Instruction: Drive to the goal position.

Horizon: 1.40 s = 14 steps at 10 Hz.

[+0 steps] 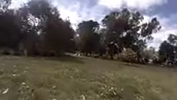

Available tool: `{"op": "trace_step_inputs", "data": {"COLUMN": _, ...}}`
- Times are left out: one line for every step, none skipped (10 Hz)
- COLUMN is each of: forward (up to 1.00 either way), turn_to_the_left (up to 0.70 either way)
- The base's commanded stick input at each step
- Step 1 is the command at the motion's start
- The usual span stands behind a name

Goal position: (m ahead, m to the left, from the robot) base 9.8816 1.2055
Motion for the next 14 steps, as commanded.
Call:
{"op": "trace_step_inputs", "data": {"forward": 0.7, "turn_to_the_left": 0.0}}
{"op": "trace_step_inputs", "data": {"forward": 0.7, "turn_to_the_left": 0.0}}
{"op": "trace_step_inputs", "data": {"forward": 0.7, "turn_to_the_left": 0.0}}
{"op": "trace_step_inputs", "data": {"forward": 0.7, "turn_to_the_left": 0.0}}
{"op": "trace_step_inputs", "data": {"forward": 0.7, "turn_to_the_left": 0.0}}
{"op": "trace_step_inputs", "data": {"forward": 0.7, "turn_to_the_left": 0.0}}
{"op": "trace_step_inputs", "data": {"forward": 0.7, "turn_to_the_left": 0.0}}
{"op": "trace_step_inputs", "data": {"forward": 0.7, "turn_to_the_left": 0.0}}
{"op": "trace_step_inputs", "data": {"forward": 0.7, "turn_to_the_left": 0.0}}
{"op": "trace_step_inputs", "data": {"forward": 0.7, "turn_to_the_left": 0.0}}
{"op": "trace_step_inputs", "data": {"forward": 0.7, "turn_to_the_left": 0.0}}
{"op": "trace_step_inputs", "data": {"forward": 0.7, "turn_to_the_left": 0.0}}
{"op": "trace_step_inputs", "data": {"forward": 0.7, "turn_to_the_left": 0.0}}
{"op": "trace_step_inputs", "data": {"forward": 0.7, "turn_to_the_left": 0.0}}
